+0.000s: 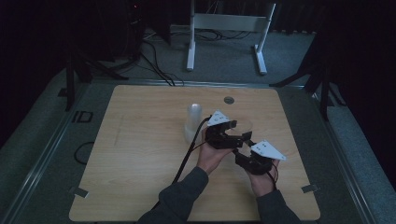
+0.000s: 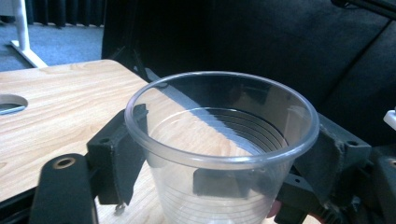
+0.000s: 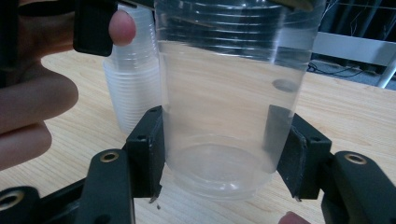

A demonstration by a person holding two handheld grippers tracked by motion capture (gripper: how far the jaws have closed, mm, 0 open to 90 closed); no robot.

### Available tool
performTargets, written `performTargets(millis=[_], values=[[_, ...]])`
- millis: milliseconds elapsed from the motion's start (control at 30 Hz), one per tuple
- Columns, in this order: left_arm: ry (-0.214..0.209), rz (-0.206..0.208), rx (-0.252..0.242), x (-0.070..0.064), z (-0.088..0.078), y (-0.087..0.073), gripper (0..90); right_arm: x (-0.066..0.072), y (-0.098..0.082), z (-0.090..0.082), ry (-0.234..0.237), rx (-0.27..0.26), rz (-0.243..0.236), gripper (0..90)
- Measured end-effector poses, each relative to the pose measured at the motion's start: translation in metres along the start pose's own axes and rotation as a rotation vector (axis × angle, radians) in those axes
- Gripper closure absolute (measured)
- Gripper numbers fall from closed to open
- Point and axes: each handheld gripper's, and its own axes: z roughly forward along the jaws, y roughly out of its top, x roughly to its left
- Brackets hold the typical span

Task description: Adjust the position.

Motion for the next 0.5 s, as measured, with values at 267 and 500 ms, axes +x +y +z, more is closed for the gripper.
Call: performTargets(millis=[267, 500], values=[[0.003, 0.017, 0.002, 0.0000, -0.0018, -0.0006, 26.9, -0.0005, 0.0003, 0.0006, 0.006, 0.009, -0.003, 38.0], [0.009, 0.027, 0.005, -0.0001, -0.0023, -0.0009, 27.0, -0.0015, 0.0009, 0.0006, 0.003, 0.016, 0.000, 31.4]])
